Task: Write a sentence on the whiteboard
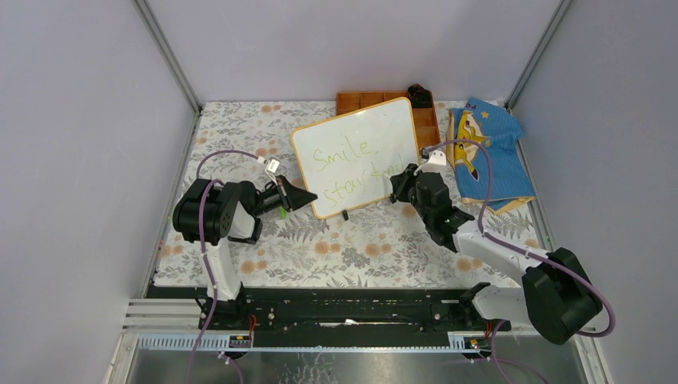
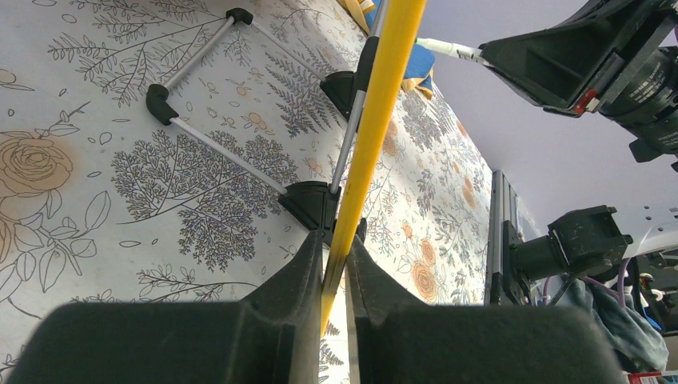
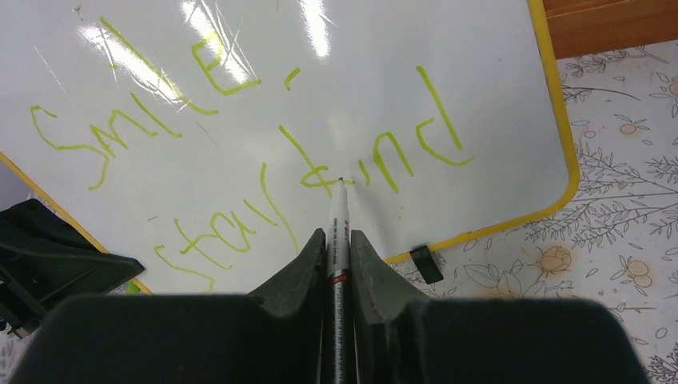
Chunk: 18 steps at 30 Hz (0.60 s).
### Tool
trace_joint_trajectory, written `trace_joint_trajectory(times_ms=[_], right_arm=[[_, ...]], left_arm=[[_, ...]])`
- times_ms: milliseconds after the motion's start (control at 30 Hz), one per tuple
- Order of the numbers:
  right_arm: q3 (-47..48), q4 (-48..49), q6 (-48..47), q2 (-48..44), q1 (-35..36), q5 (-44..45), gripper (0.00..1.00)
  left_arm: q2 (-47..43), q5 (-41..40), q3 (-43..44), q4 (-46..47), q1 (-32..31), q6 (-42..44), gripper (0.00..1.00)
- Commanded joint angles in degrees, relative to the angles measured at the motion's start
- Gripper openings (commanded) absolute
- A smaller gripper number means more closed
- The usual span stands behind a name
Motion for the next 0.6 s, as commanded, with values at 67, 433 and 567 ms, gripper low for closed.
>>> trace_joint_trajectory(times_ms=[67,433,567], right_arm=[[5.01,4.64,-1.34,1.38,0.36,1.0,0.0],[7.17,4.71,-2.29,3.89,0.34,2.79,0.0],[7.14,5.09,-2.23,4.53,0.36,3.35,0.0]], left_arm=[[0.39,-2.37,0.15,-7.19,0.01,1.12,0.0],[0.38,-2.32,0.15,-7.19,-0.03,1.12,0.0],[0.46,-2.31,0.15,-7.22,-0.03,1.04,0.0]])
